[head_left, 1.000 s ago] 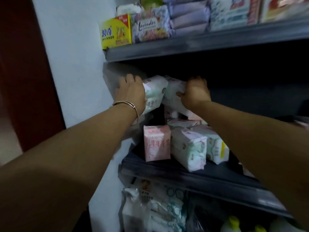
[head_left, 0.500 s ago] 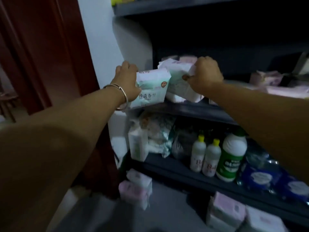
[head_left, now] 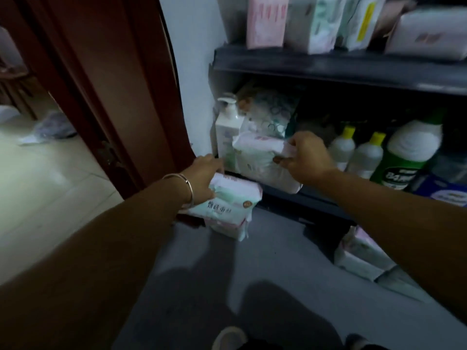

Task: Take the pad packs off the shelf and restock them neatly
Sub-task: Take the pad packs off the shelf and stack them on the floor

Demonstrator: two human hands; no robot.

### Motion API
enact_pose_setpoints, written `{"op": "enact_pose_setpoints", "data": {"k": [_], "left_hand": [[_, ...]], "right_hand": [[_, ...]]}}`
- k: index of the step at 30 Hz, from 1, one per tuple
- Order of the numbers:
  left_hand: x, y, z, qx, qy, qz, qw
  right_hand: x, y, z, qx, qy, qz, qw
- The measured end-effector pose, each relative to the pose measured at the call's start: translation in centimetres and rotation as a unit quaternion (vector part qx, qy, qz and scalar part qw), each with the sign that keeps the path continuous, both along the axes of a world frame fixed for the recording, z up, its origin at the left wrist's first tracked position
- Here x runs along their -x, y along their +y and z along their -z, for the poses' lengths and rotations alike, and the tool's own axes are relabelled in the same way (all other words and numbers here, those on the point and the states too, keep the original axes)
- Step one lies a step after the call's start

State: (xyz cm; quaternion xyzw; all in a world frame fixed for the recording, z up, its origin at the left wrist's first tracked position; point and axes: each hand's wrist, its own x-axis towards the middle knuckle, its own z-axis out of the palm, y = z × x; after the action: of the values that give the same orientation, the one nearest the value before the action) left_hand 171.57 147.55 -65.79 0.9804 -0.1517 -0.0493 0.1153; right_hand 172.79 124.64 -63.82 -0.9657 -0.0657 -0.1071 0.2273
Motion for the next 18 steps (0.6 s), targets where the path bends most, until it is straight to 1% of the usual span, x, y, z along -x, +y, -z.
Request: {"op": "enact_pose_setpoints", "data": {"k": [5, 8, 10, 14, 16, 18], "left_hand": [[-1.3, 1.6, 8.9, -0.019, 0.058, 0.011, 0.998], [-2.3, 2.4, 13.6, 0.009, 0.068, 0.039, 0.997], [-3.2, 2.7, 16.4, 0.029, 0.07, 0.041, 0.996], [-5.0, 3.1, 20.4, 0.035, 0.058, 0.058, 0.996], [-5.8, 3.3, 21.7, 0.024, 0.051, 0.066, 0.996], [-6.1, 3.2, 22.6, -0.039, 0.021, 0.048, 0.998]], "right_hand": [[-1.9, 2.4, 7.5, 0.003, 0.052, -0.025, 0.998], [-3.2, 3.5, 11.3, -0.007, 0.081, -0.037, 0.996], [-4.2, 4.2, 13.7, -0.014, 0.092, -0.042, 0.995], [-6.3, 5.3, 17.3, -0.042, 0.088, -0.036, 0.995], [-7.3, 5.9, 18.4, -0.051, 0.082, -0.041, 0.995], [-8.1, 6.5, 19.4, -0.061, 0.079, -0.046, 0.994]]}}
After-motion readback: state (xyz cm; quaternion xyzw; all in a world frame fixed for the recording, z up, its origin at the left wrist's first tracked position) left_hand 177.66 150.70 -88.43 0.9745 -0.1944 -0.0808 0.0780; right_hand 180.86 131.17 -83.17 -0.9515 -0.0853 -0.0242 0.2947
